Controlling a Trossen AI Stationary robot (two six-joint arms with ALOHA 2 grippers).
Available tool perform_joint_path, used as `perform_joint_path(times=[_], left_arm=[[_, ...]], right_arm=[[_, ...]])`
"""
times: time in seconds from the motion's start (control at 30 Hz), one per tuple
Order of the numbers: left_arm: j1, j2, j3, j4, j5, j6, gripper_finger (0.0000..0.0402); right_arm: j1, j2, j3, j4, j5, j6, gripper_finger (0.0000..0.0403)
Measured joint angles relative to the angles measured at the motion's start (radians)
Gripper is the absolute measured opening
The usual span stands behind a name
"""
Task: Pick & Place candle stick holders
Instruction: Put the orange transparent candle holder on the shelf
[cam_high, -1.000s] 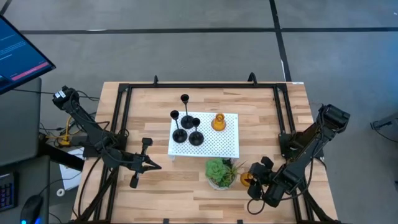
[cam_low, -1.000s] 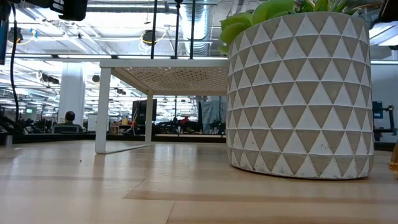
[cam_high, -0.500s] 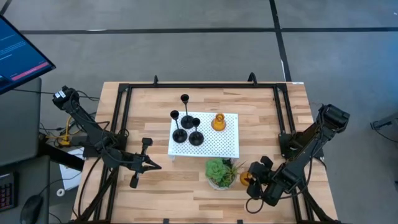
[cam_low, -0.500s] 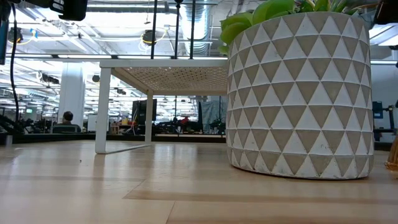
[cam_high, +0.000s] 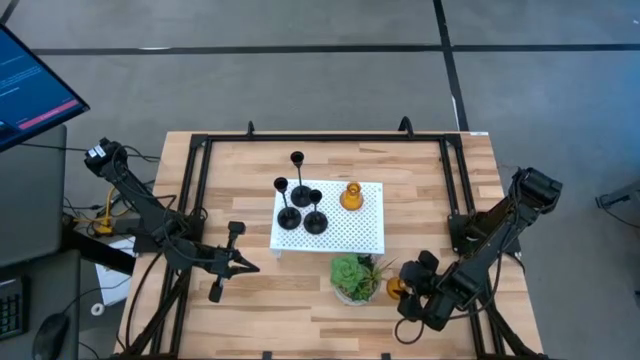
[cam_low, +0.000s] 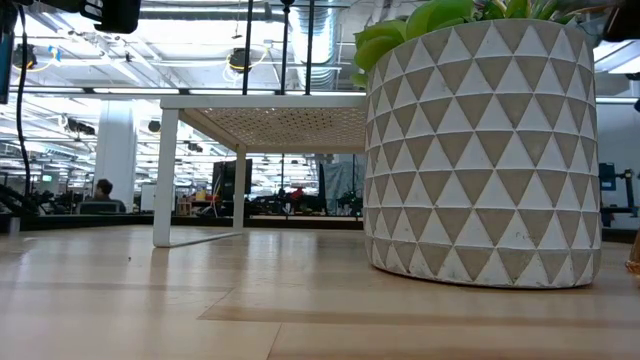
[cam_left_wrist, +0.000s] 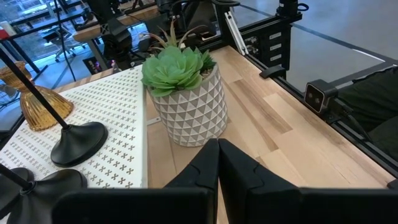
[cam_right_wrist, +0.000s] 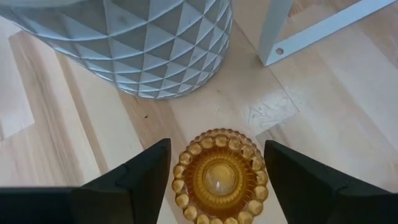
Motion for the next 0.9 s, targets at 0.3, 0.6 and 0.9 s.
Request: perform_joint_path(times=[0.3,0.6,0.9], left_arm=[[0.0,0.0,0.0,0.0,0.0,0.0,0.0008],[0.0,0.0,0.0,0.0,0.0,0.0,0.0008],[0.0,0.0,0.0,0.0,0.0,0.0,0.0008]], right_arm=[[0.001,0.0,0.0,-0.002,0.0,-0.009,0.0249],[0.001,0.0,0.0,-0.002,0.002,-0.009,0.023],[0.001,0.0,0.0,-0.001,0.002,-0.007,0.0173]])
